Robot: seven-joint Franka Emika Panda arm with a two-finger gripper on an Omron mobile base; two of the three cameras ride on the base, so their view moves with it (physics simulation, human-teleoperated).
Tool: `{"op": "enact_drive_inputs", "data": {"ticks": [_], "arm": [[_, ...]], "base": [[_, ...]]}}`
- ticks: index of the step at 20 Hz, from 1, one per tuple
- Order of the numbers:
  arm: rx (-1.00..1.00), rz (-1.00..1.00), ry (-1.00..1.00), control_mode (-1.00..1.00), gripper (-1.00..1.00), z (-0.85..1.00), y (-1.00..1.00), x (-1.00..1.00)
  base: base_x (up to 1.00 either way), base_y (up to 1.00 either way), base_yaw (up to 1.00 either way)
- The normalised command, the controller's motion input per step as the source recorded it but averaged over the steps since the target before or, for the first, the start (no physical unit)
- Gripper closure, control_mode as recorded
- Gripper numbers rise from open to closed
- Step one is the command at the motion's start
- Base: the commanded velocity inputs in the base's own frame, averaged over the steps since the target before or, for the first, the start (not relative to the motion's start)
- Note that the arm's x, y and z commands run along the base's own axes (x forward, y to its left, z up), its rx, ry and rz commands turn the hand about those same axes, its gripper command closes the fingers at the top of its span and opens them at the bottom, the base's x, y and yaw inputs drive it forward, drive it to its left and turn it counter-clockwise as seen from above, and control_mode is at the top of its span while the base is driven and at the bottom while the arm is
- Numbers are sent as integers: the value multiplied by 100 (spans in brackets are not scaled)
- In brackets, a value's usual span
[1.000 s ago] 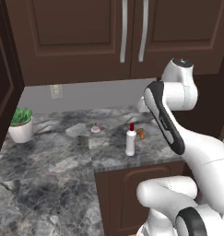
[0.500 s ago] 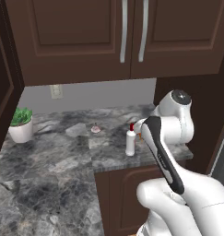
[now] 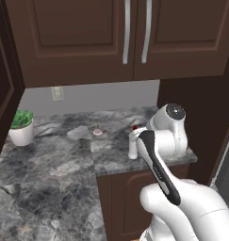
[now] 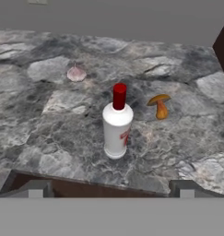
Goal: Place the liquor on the top shelf of the fridge to keep it out of children's reach, and place the mushroom and garlic on lower shelves for easy access.
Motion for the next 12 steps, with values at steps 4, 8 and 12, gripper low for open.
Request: {"op": "enact_drive_inputs", "data": {"ticks": [4, 8, 12], "arm": [[0, 0, -2, -100, -100, -11, 0, 28], [0, 0, -1, -100, -100, -10, 0, 27], [0, 0, -1, -100, -100, -10, 0, 26]], "base": [[0, 0, 0], [0, 0, 0], [0, 0, 0]]}}
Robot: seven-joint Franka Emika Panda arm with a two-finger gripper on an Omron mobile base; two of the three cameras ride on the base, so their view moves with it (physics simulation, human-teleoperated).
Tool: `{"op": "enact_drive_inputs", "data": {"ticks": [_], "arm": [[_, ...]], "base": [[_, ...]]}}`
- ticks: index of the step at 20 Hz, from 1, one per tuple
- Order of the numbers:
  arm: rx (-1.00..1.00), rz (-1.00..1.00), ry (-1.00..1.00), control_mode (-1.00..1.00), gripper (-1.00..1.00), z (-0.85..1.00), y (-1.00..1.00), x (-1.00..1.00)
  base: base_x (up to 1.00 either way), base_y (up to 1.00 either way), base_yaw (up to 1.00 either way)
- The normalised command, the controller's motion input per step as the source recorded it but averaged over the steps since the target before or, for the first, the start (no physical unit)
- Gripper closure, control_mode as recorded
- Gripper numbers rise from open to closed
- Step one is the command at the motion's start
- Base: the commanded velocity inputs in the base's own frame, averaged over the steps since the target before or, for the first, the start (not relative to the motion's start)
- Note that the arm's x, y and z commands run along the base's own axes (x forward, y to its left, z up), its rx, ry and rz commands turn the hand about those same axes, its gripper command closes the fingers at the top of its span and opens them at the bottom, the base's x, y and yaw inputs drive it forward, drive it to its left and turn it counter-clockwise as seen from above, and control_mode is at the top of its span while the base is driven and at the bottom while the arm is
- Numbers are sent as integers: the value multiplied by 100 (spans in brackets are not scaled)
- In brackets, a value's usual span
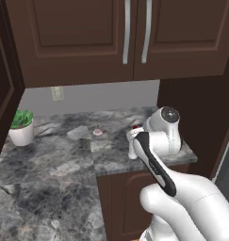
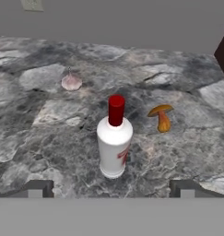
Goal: Place the liquor on the top shelf of the fridge to keep it out of children's reach, and place the mushroom and garlic on lower shelves for easy access.
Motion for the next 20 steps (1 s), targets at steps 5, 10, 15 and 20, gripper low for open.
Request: {"op": "enact_drive_inputs", "data": {"ticks": [5, 10, 15, 20], "arm": [[0, 0, -2, -100, -100, -12, 2, 24], [0, 0, -2, -100, -100, -16, 3, 23], [0, 0, -1, -100, -100, -21, 5, 23], [0, 0, 0, -100, -100, -15, 1, 26]], "base": [[0, 0, 0], [0, 0, 0], [0, 0, 0], [0, 0, 0]]}}
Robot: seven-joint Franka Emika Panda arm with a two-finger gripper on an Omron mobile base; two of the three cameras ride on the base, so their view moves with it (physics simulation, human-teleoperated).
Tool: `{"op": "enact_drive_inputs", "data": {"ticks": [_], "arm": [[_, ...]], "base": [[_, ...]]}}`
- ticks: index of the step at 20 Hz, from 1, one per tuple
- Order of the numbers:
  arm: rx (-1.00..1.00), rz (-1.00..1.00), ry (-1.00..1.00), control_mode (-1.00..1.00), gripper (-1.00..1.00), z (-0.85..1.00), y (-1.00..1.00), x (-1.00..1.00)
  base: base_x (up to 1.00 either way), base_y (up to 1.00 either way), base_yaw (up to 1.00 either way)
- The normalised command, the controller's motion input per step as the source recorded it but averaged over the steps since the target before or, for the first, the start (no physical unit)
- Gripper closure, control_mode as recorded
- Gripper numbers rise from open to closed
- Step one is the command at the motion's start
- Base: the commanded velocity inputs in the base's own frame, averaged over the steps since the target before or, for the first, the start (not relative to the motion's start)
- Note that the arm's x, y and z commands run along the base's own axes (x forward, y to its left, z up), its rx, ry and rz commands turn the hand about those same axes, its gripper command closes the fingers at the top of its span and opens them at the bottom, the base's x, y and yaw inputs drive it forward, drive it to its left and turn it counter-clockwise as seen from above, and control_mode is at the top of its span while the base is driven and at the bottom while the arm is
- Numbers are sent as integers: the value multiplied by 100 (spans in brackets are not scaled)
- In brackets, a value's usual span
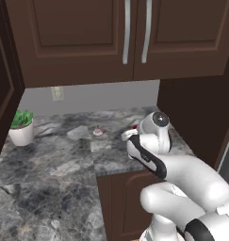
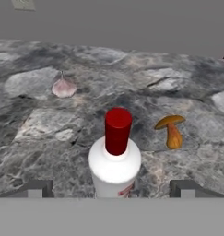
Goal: Place the liquor on the top shelf of the fridge to keep it out of children's reach, and place the mushroom and garlic on lower shelves for easy access.
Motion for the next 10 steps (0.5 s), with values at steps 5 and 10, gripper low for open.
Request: {"op": "enact_drive_inputs", "data": {"ticks": [5, 10], "arm": [[0, 0, 0, -100, -100, -13, 1, 25], [0, 0, 0, -100, -100, -13, 2, 24]], "base": [[0, 0, 0], [0, 0, 0]]}}
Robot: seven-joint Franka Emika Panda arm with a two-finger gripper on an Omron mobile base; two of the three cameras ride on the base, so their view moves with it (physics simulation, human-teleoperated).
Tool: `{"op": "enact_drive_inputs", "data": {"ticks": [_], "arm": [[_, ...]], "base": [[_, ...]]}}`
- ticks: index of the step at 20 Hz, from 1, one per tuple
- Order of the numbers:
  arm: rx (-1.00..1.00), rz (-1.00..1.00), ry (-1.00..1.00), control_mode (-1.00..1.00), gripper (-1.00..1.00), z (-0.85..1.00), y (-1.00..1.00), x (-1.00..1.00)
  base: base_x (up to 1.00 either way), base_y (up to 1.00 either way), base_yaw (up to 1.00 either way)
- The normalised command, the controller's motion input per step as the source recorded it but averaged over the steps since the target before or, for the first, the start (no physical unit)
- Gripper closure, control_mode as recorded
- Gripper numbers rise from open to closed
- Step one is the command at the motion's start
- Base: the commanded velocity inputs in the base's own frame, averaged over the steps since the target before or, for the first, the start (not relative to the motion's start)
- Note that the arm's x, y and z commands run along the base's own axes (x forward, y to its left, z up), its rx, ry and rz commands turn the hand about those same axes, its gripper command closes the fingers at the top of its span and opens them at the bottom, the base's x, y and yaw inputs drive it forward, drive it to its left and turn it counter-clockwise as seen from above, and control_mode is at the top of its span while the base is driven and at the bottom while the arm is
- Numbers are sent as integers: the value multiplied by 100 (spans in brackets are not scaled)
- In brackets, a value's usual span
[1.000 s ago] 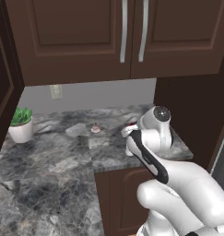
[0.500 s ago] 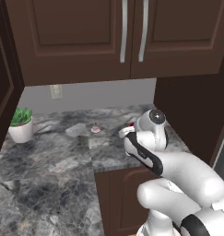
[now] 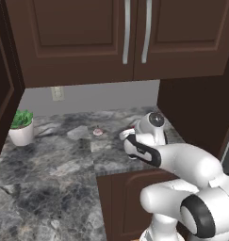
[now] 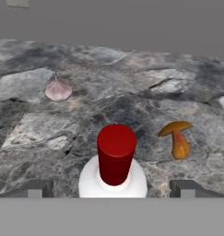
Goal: Place the liquor on the top shelf of the fridge to keep it out of children's reach, and place the mushroom and garlic on lower shelves for easy access.
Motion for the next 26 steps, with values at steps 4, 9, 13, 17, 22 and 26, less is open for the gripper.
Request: {"op": "enact_drive_inputs", "data": {"ticks": [4, 9, 13, 17, 22, 26], "arm": [[0, 0, 0, -100, -100, -13, 1, 24], [0, 0, 0, -100, -100, -14, 2, 24], [0, 0, 0, -100, 100, -14, 4, 24], [0, 0, 0, -100, 100, 0, 0, 3], [0, 0, -3, -100, 100, 29, 0, -44], [0, 0, -10, -100, 100, 92, -5, -73]], "base": [[0, 0, 0], [0, 0, 0], [0, 0, 0], [0, 0, 0], [0, 0, 0], [0, 0, 0]]}}
